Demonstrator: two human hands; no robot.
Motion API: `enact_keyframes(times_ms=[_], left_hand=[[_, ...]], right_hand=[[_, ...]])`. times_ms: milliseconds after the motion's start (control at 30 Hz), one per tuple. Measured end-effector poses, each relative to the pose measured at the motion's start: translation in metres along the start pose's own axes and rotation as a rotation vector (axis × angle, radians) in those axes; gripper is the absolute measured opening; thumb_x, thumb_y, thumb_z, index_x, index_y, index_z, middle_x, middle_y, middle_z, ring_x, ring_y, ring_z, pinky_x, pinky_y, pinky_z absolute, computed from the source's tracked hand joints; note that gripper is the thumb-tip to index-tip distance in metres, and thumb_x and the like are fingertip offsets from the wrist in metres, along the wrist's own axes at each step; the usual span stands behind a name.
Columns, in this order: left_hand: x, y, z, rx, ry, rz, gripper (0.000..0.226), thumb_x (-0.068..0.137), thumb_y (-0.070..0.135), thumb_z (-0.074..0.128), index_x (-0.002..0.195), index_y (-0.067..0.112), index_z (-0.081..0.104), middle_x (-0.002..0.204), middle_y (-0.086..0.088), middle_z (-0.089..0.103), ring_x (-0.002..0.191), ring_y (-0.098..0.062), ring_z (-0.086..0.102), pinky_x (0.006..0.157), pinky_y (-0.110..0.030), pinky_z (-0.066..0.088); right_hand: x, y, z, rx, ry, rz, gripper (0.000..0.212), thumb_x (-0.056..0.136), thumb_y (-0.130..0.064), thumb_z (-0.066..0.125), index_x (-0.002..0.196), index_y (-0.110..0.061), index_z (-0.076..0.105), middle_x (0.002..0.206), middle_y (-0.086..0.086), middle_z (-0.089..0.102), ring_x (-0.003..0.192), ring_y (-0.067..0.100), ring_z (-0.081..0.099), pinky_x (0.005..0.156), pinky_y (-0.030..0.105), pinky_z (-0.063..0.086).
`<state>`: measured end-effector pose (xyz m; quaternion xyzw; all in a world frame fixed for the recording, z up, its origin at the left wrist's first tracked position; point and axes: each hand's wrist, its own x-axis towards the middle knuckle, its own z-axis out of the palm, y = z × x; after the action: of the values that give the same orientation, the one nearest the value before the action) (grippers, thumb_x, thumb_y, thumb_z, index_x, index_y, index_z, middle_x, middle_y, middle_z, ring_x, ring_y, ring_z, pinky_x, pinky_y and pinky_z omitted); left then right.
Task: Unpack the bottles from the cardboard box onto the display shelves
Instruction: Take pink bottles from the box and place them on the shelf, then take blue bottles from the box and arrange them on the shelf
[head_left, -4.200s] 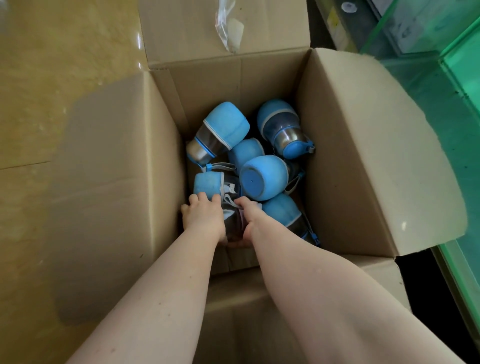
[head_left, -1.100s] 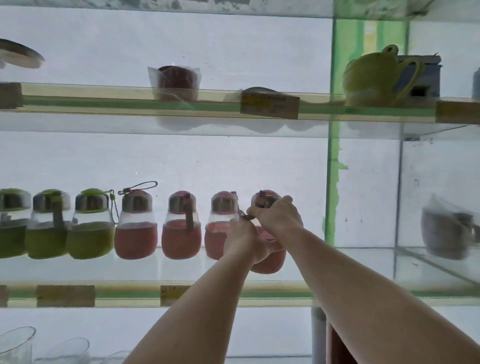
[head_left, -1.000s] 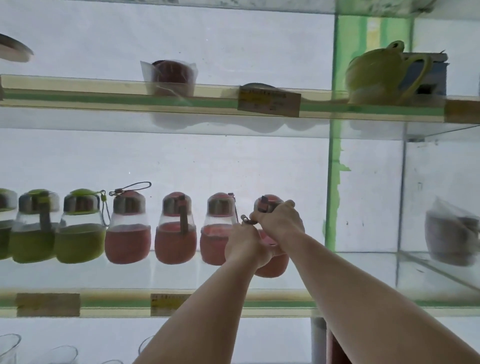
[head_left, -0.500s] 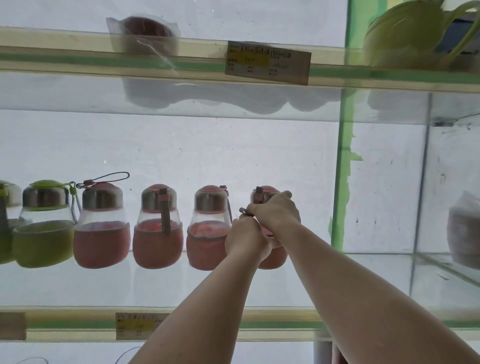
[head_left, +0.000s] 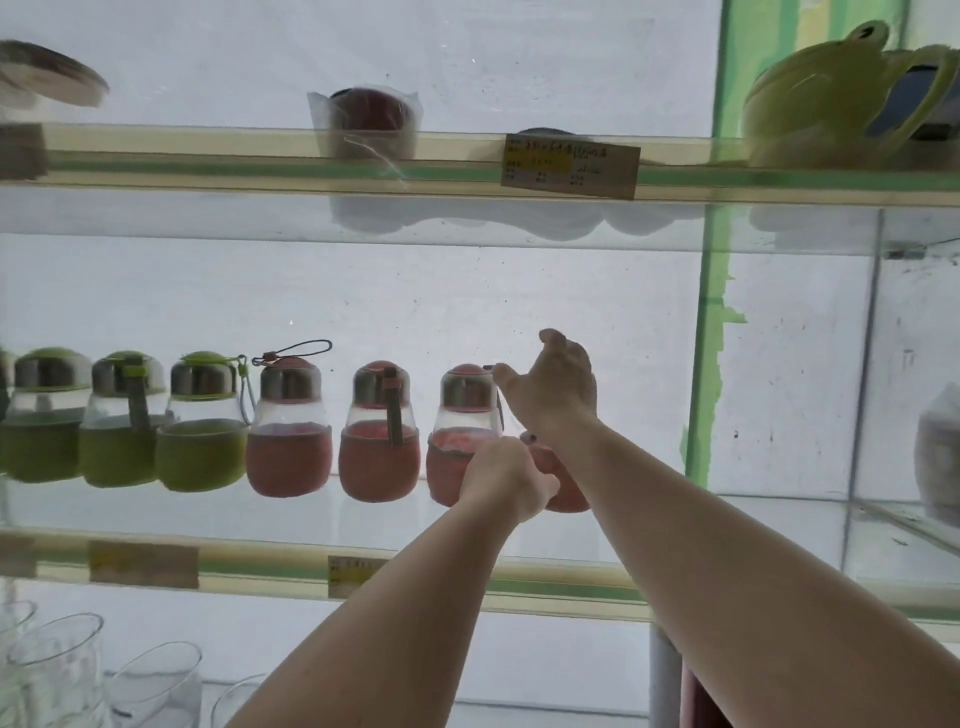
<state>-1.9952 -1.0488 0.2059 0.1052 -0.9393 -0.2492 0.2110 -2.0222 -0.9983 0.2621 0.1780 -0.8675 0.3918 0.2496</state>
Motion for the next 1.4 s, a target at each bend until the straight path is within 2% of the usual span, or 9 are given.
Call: enact_keyframes(times_ms=[100, 167, 300, 500, 767, 933, 1100, 1233, 1400], left_hand=[[-0.021, -0.024, -0.026, 0.034, 0.052, -0.037, 0.026, 0.095, 0.016, 0.044, 0.113, 0.005, 0.059, 0.111, -0.008, 0.062, 0.109, -0.027, 0.058, 0.081, -0.028, 0.042], [-0.034, -0.05, -0.045, 0.075, 0.101, -0.05, 0.024, 0.094, 0.017, 0.041, 0.109, 0.013, 0.06, 0.101, -0.004, 0.063, 0.106, -0.024, 0.056, 0.077, -0.026, 0.038], [-0.067, -0.123, -0.088, 0.066, 0.205, -0.239, 0.032, 0.088, 0.028, 0.055, 0.117, 0.014, 0.059, 0.116, -0.007, 0.062, 0.111, -0.025, 0.054, 0.084, -0.029, 0.041], [-0.138, -0.215, -0.154, 0.069, 0.413, -0.462, 0.033, 0.092, 0.028, 0.046, 0.12, 0.012, 0.054, 0.123, -0.013, 0.052, 0.114, -0.028, 0.05, 0.09, -0.031, 0.041], [-0.259, -0.319, -0.198, 0.156, 0.445, -0.793, 0.029, 0.09, 0.022, 0.051, 0.116, 0.01, 0.053, 0.122, -0.016, 0.054, 0.116, -0.032, 0.048, 0.089, -0.033, 0.04], [-0.319, -0.369, -0.17, 0.104, 0.403, -0.995, 0.035, 0.092, 0.023, 0.053, 0.123, 0.007, 0.049, 0.125, -0.017, 0.05, 0.12, -0.031, 0.045, 0.097, -0.034, 0.04], [-0.356, -0.408, -0.108, 0.001, 0.378, -1.243, 0.037, 0.089, 0.026, 0.059, 0.121, 0.009, 0.053, 0.127, -0.017, 0.047, 0.117, -0.032, 0.049, 0.095, -0.033, 0.04], [-0.38, -0.429, -0.055, -0.103, 0.351, -1.447, 0.042, 0.09, 0.028, 0.059, 0.126, 0.008, 0.049, 0.131, -0.015, 0.044, 0.117, -0.029, 0.049, 0.092, -0.031, 0.04], [-0.404, -0.455, -0.008, -0.09, 0.346, -1.615, 0.036, 0.089, 0.031, 0.058, 0.119, 0.011, 0.054, 0.124, -0.012, 0.055, 0.114, -0.029, 0.052, 0.096, -0.038, 0.046]], right_hand=[[-0.024, -0.036, 0.018, -0.013, -0.07, -0.111, 0.056, 0.091, -0.037, 0.051, 0.139, -0.01, 0.039, 0.14, 0.009, 0.042, 0.136, 0.022, 0.03, 0.113, 0.034, 0.025], [-0.043, -0.061, 0.034, 0.034, -0.146, -0.145, 0.05, 0.091, -0.036, 0.052, 0.134, -0.01, 0.045, 0.135, 0.009, 0.047, 0.132, 0.023, 0.035, 0.11, 0.034, 0.029], [-0.085, -0.11, 0.073, 0.131, -0.305, -0.167, 0.042, 0.09, -0.032, 0.053, 0.126, -0.011, 0.052, 0.127, 0.009, 0.053, 0.121, 0.027, 0.049, 0.095, 0.031, 0.039], [-0.162, -0.181, 0.133, 0.273, -0.572, -0.234, 0.048, 0.09, -0.035, 0.056, 0.132, -0.012, 0.049, 0.133, 0.009, 0.051, 0.122, 0.024, 0.048, 0.098, 0.032, 0.04], [-0.288, -0.241, 0.215, 0.352, -0.914, -0.319, 0.046, 0.09, -0.036, 0.053, 0.129, -0.011, 0.054, 0.131, 0.008, 0.055, 0.119, 0.024, 0.051, 0.093, 0.028, 0.04], [-0.356, -0.234, 0.27, 0.3, -1.155, -0.353, 0.044, 0.092, -0.035, 0.05, 0.129, -0.012, 0.055, 0.129, 0.01, 0.057, 0.118, 0.027, 0.052, 0.092, 0.03, 0.041], [-0.41, -0.198, 0.328, 0.229, -1.337, -0.388, 0.043, 0.09, -0.036, 0.053, 0.122, -0.008, 0.061, 0.129, 0.01, 0.057, 0.12, 0.027, 0.051, 0.094, 0.031, 0.041], [-0.445, -0.164, 0.368, 0.115, -1.546, -0.424, 0.047, 0.091, -0.034, 0.051, 0.132, -0.011, 0.052, 0.129, 0.007, 0.057, 0.117, 0.024, 0.053, 0.081, 0.026, 0.04], [-0.479, -0.137, 0.4, 0.077, -1.703, -0.452, 0.041, 0.092, -0.03, 0.05, 0.127, -0.01, 0.055, 0.126, 0.007, 0.058, 0.111, 0.023, 0.055, 0.075, 0.025, 0.039]])
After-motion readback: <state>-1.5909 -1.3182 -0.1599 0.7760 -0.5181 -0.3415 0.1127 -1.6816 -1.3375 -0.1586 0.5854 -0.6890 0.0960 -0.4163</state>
